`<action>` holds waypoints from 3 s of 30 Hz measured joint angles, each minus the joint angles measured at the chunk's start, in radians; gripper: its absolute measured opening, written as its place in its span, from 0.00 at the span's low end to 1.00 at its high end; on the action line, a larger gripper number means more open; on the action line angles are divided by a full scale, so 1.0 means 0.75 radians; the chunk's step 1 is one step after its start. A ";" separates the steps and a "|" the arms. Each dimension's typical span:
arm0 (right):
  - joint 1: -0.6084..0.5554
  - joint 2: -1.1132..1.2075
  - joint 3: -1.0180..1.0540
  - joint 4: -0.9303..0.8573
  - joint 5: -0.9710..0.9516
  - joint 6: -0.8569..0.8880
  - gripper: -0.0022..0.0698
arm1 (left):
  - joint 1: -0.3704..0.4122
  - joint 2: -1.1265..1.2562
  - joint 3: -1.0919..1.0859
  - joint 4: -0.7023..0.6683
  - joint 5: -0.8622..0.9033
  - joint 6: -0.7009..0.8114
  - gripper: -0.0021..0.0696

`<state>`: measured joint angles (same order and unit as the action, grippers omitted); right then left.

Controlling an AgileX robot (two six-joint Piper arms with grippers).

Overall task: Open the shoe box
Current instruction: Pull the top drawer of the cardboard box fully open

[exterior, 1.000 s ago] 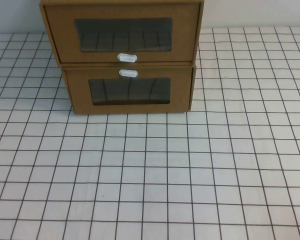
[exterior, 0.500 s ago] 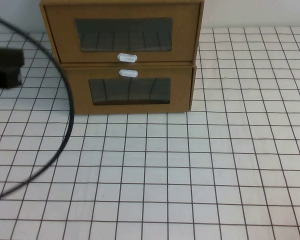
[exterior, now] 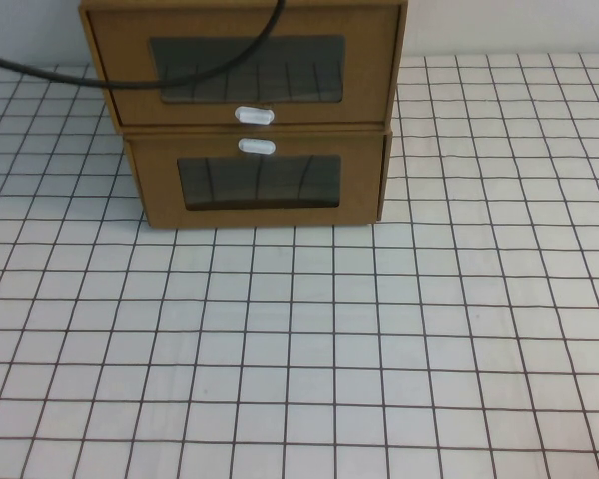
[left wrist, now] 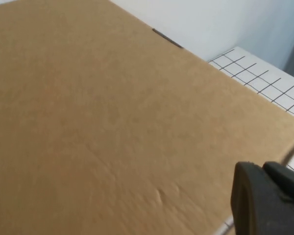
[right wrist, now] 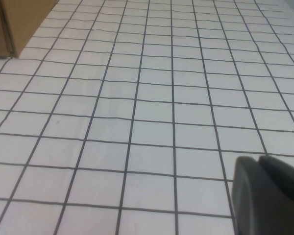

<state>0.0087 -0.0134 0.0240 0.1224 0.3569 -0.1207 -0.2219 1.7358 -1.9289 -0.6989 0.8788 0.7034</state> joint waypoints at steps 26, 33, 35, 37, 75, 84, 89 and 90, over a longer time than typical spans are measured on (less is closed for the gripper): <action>0.000 0.000 0.001 0.690 -0.317 0.000 0.01 | -0.007 0.407 -0.416 0.116 0.169 -0.073 0.03; 0.000 0.000 -0.038 0.927 -0.225 0.000 0.01 | -0.007 0.407 -0.419 0.119 0.169 -0.073 0.03; 0.000 0.043 -0.123 0.934 -0.120 0.000 0.01 | -0.007 0.407 -0.419 0.121 0.169 -0.073 0.03; 0.000 0.141 -0.220 0.918 0.003 0.000 0.01 | -0.007 0.407 -0.419 0.121 0.170 -0.078 0.03; 1.213 2.107 -1.719 -0.435 0.339 0.213 0.01 | -0.007 0.407 -0.423 0.154 0.186 -0.117 0.03; 1.311 2.341 -1.856 -1.158 0.324 0.456 0.14 | -0.007 0.407 -0.423 0.154 0.190 -0.117 0.03; 1.312 2.379 -1.856 -1.513 0.239 0.680 0.44 | -0.007 0.407 -0.423 0.154 0.190 -0.117 0.03; 1.312 2.388 -1.859 -1.612 0.232 0.754 0.48 | -0.007 0.407 -0.423 0.154 0.190 -0.117 0.03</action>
<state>0.9924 1.7777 -1.3699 -1.0865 0.5311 0.4448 -0.2273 2.0411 -2.2464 -0.5833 1.0209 0.6160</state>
